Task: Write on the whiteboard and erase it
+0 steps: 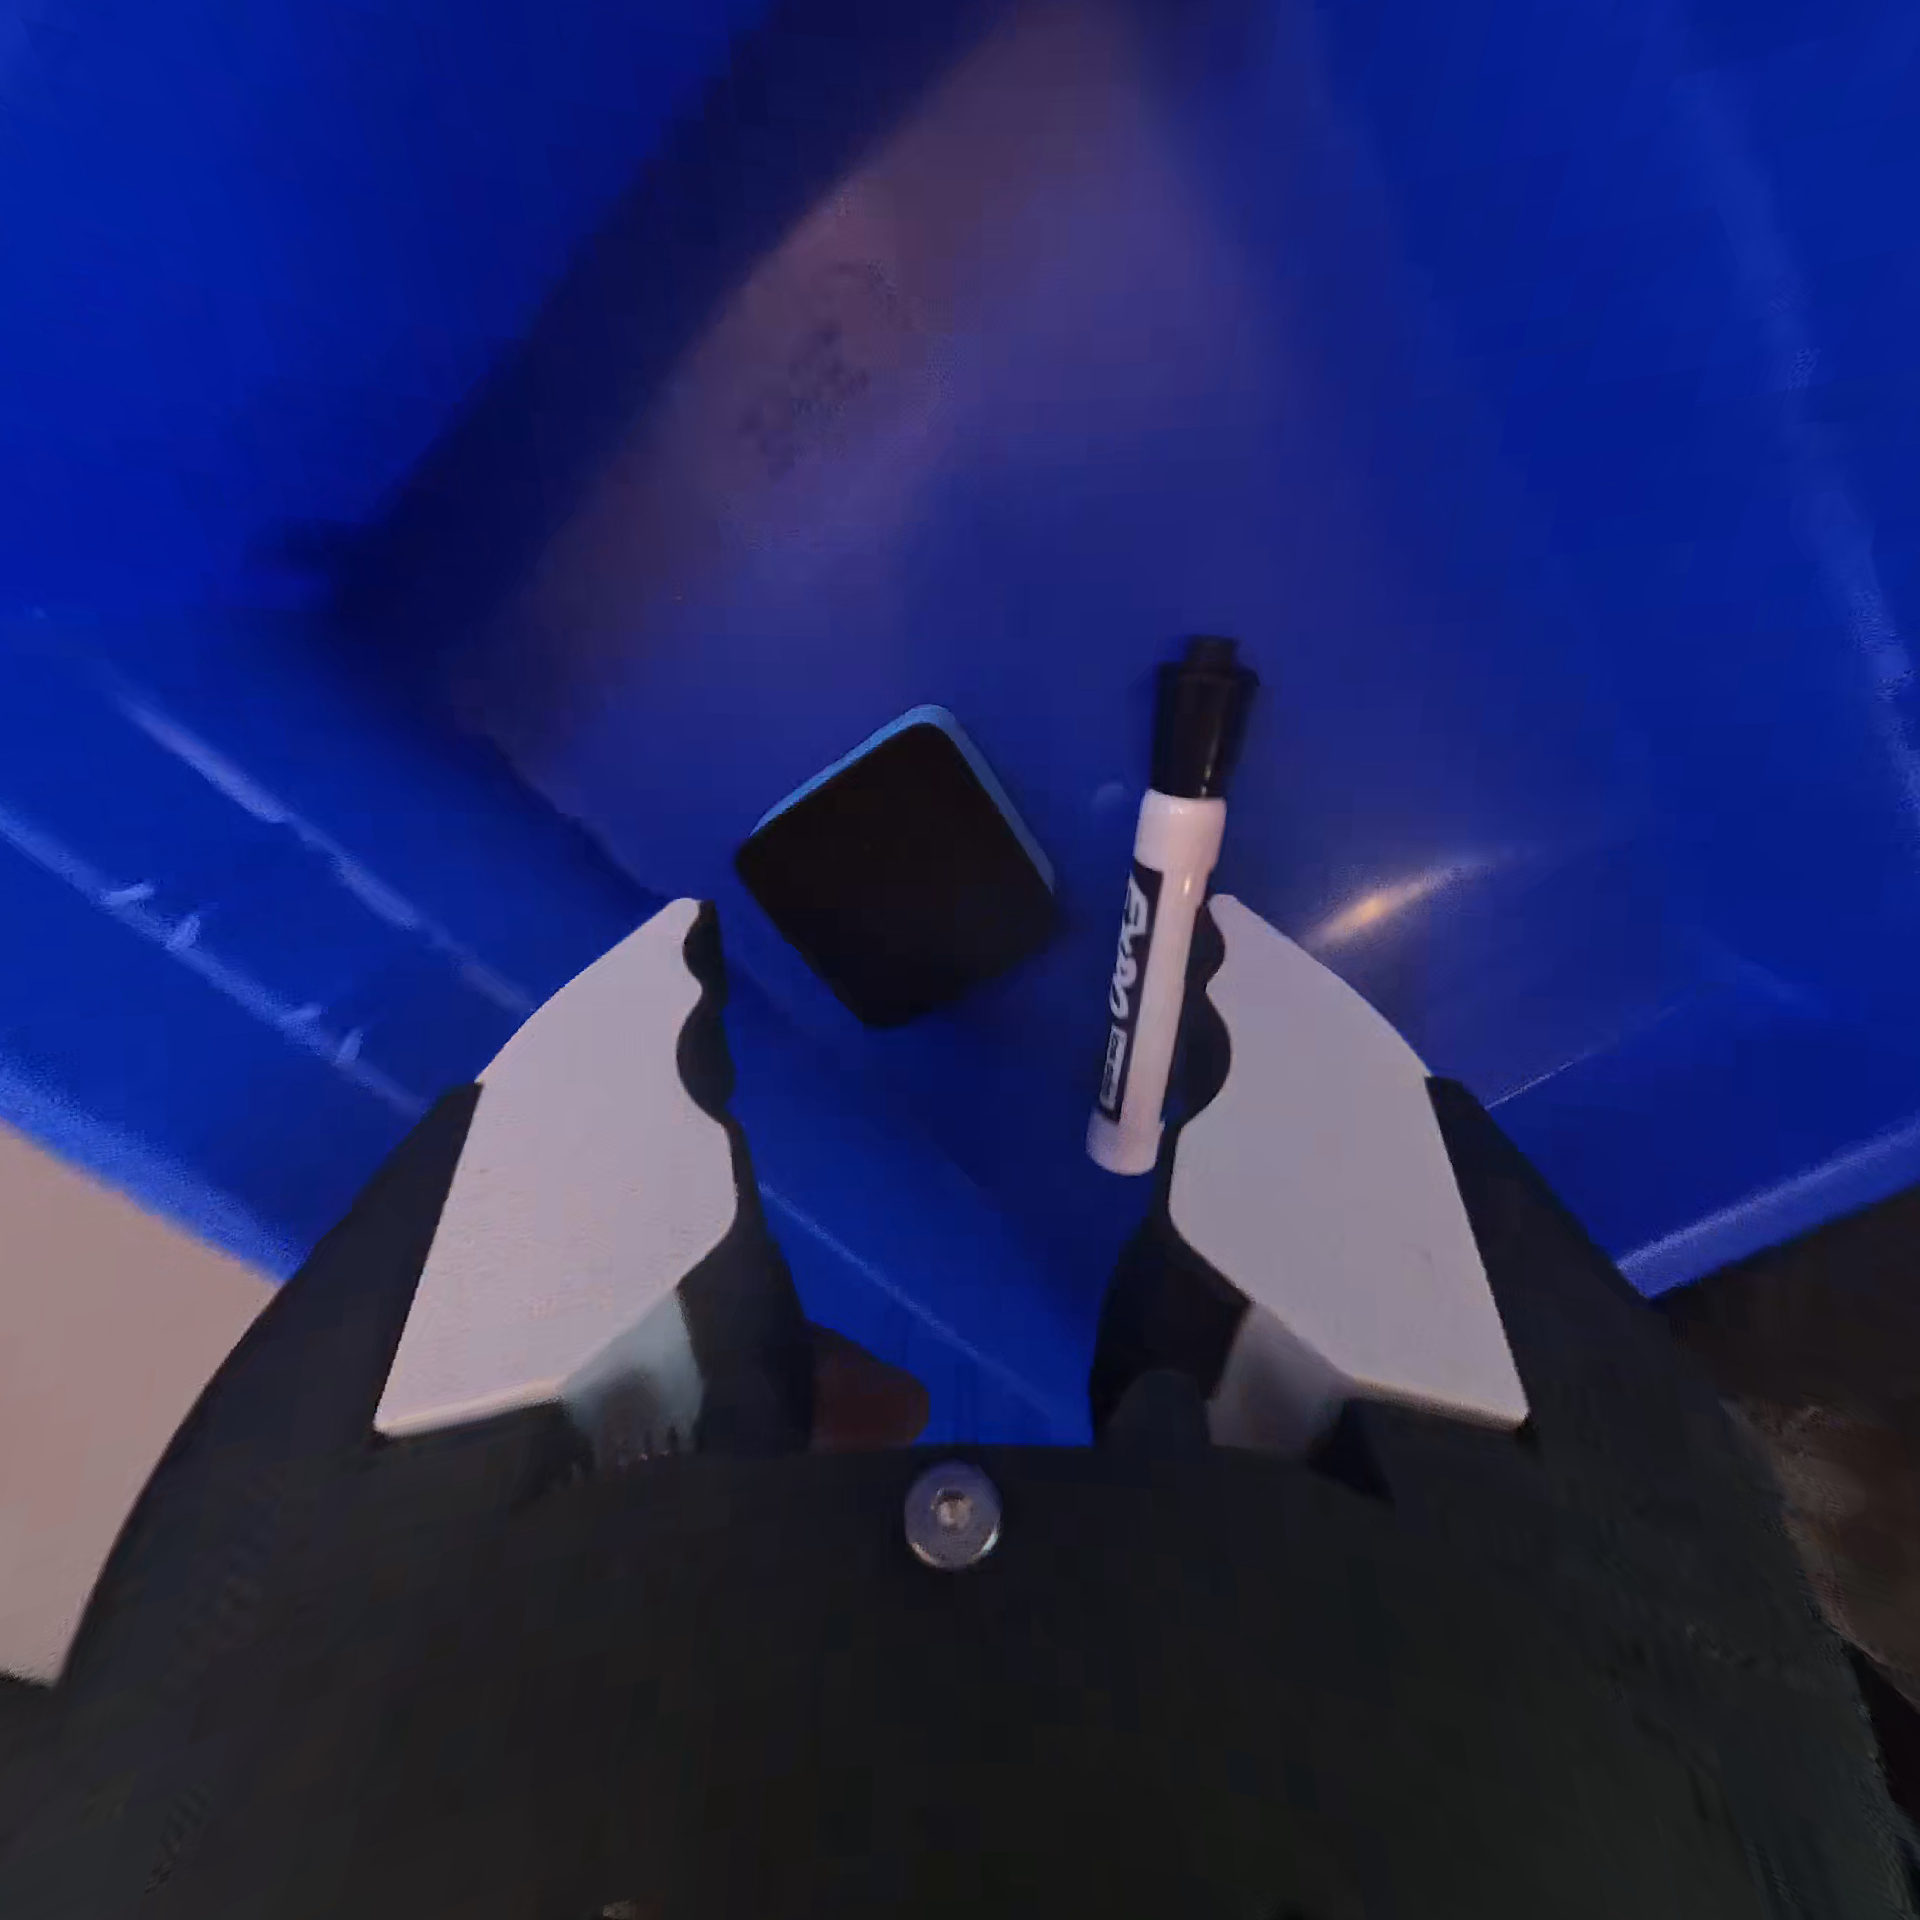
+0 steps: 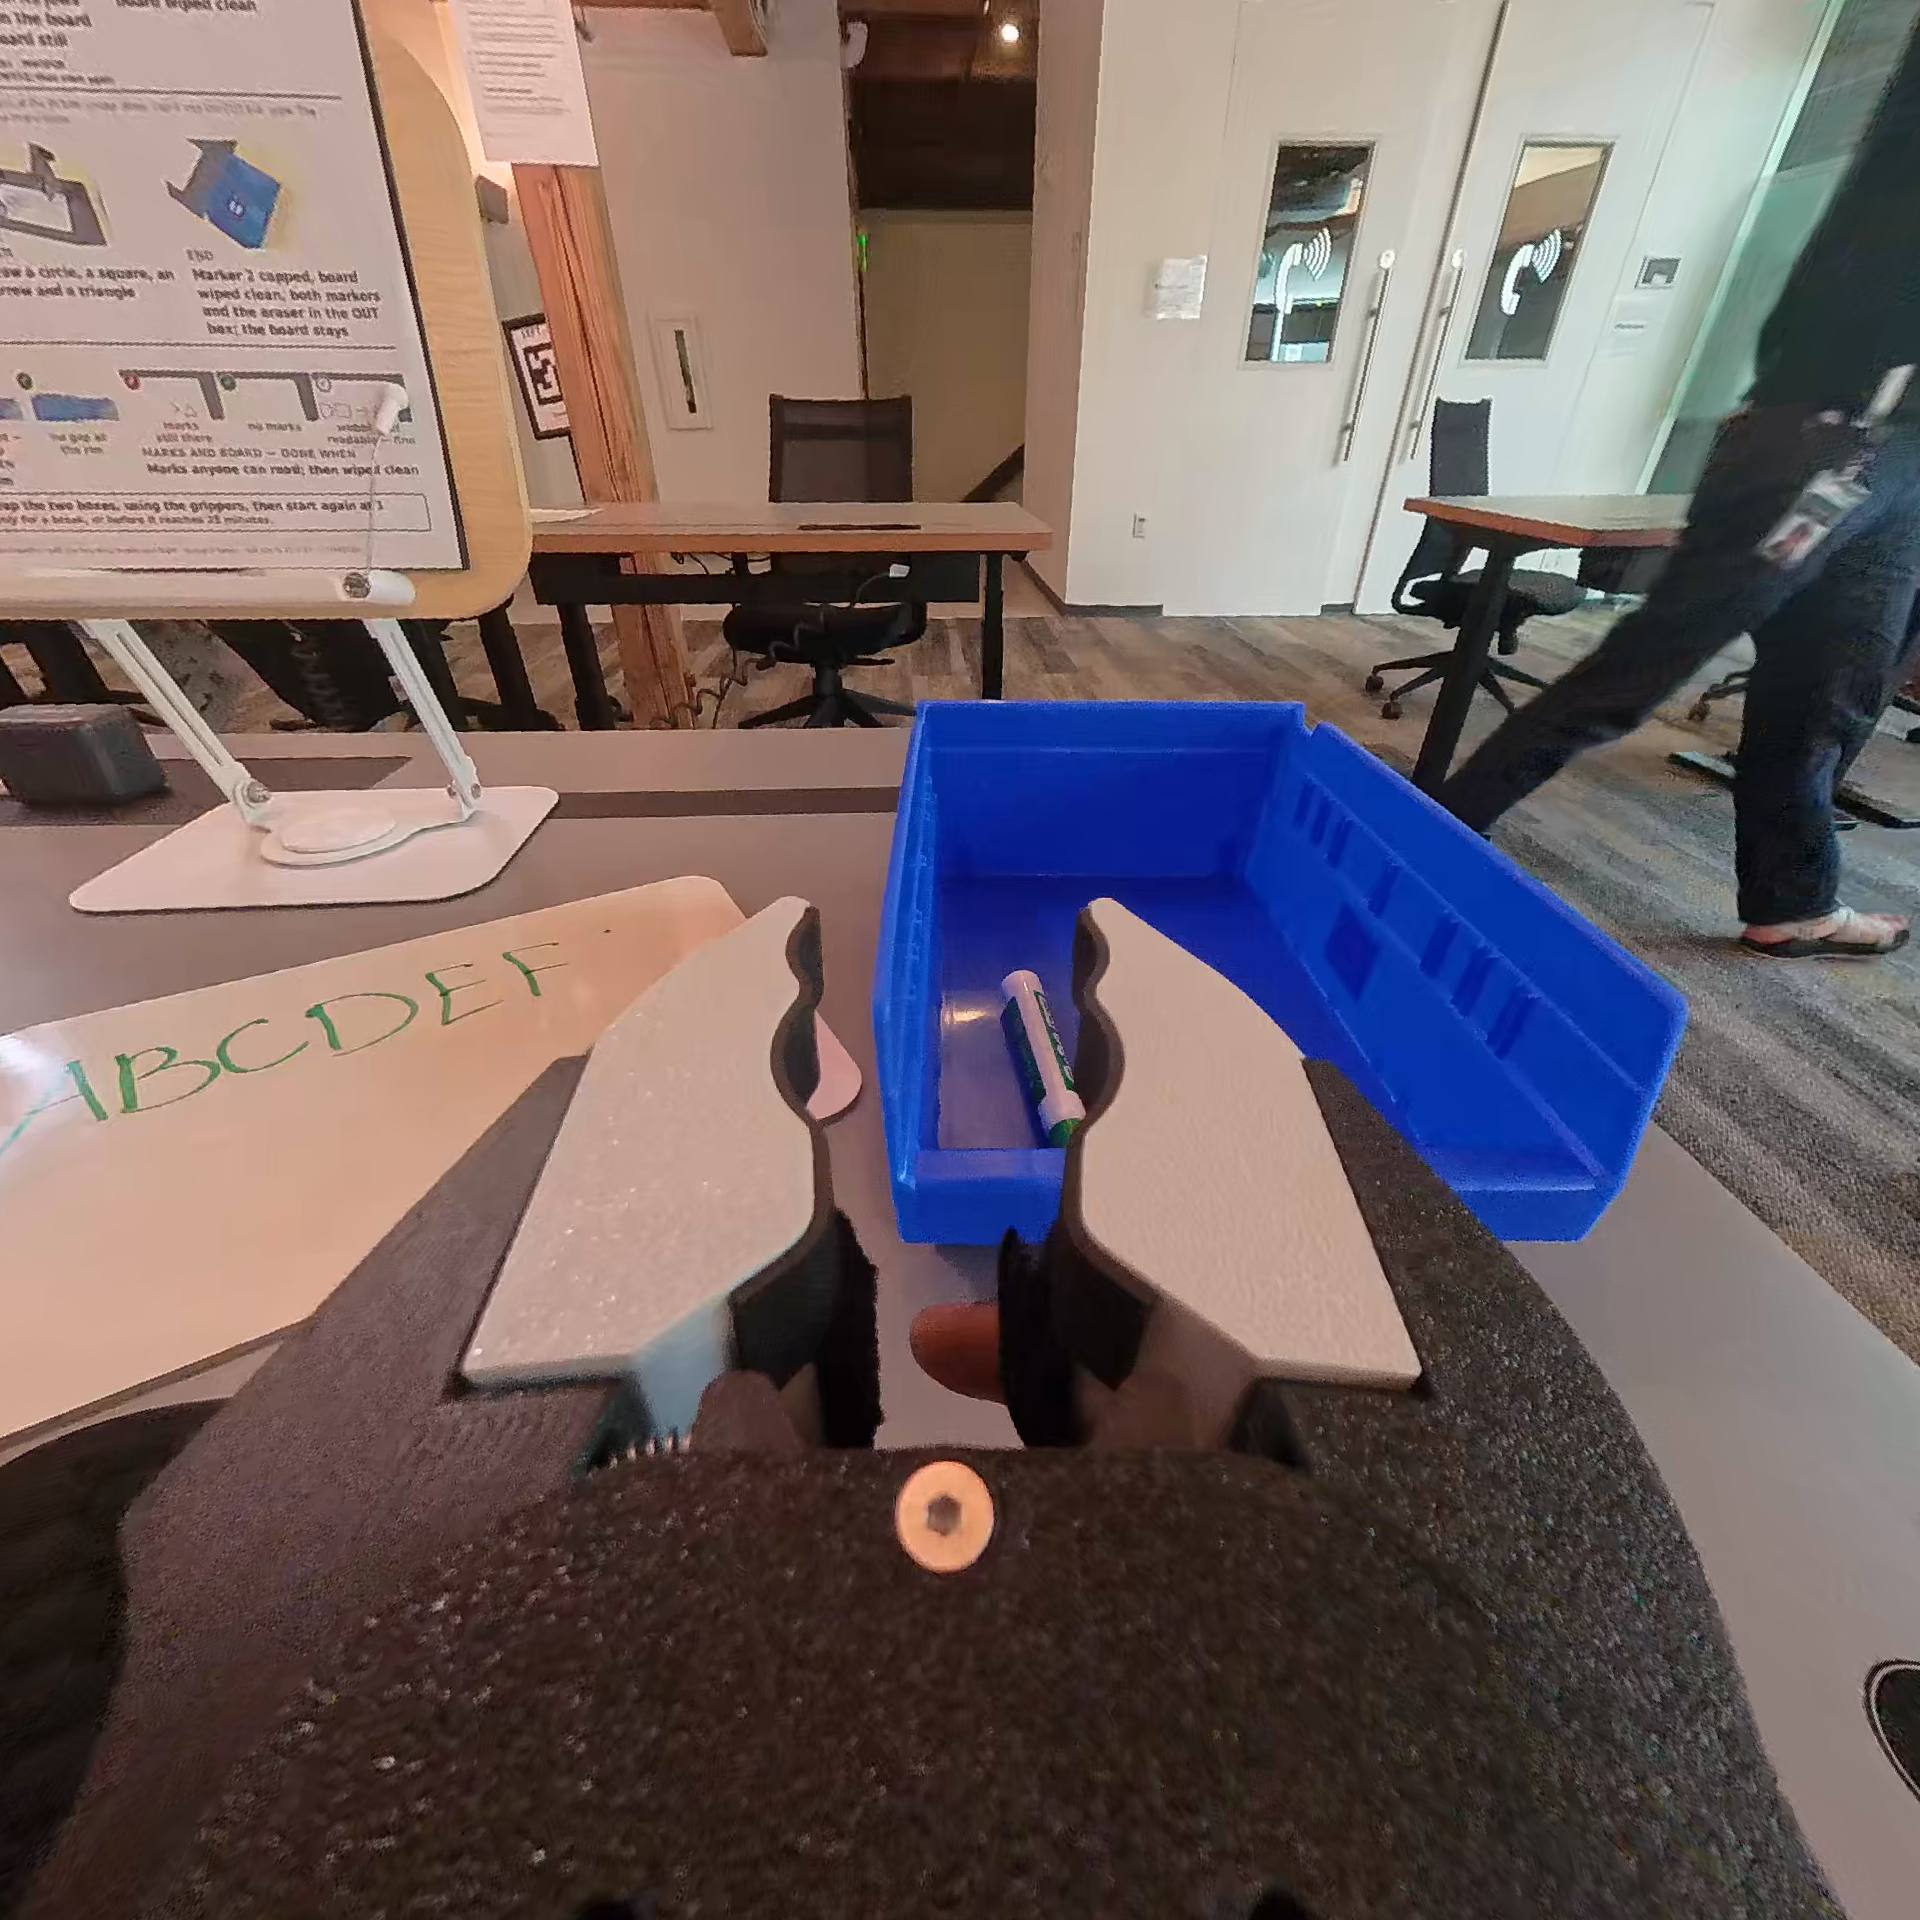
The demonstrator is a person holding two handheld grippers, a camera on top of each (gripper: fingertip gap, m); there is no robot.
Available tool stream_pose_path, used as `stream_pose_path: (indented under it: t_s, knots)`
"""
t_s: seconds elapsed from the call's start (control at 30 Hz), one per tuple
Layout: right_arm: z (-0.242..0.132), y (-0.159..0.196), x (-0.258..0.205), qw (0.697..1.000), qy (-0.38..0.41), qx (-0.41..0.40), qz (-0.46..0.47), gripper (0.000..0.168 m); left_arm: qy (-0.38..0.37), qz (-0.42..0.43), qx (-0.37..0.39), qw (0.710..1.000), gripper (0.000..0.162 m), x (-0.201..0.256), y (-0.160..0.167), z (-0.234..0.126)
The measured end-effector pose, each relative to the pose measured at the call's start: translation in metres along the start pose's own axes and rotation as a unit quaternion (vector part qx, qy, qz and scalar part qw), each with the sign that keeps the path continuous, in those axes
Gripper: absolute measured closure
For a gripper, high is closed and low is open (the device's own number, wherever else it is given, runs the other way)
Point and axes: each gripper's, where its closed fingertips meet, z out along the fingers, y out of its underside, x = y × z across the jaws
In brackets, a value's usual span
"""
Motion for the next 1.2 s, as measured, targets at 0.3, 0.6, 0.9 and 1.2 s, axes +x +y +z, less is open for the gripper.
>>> stream_pose_path:
  t_s: [0.3,0.6,0.9,1.2]
  knots:
    - [-0.001,0.0,0.012,1.0,0.014,0.003,-0.007,0.124,-0.01,-0.053,-0.056,0.997,0.093,-0.011,0.007,0.034]
    - [-0.007,-0.036,-0.135,0.951,-0.288,0.088,-0.069,0.125,0.254,0.024,0.44,0.861,0.096,0.114,-0.063,-0.121]
    - [-0.08,-0.095,-0.376,0.695,-0.672,0.169,-0.195,0.091,0.76,0.093,0.466,0.443,0.097,0.329,0.016,-0.233]
    - [-0.085,-0.102,-0.445,0.629,-0.715,0.147,-0.269,0.098,0.777,0.138,0.416,0.452,0.097,0.368,0.028,-0.222]
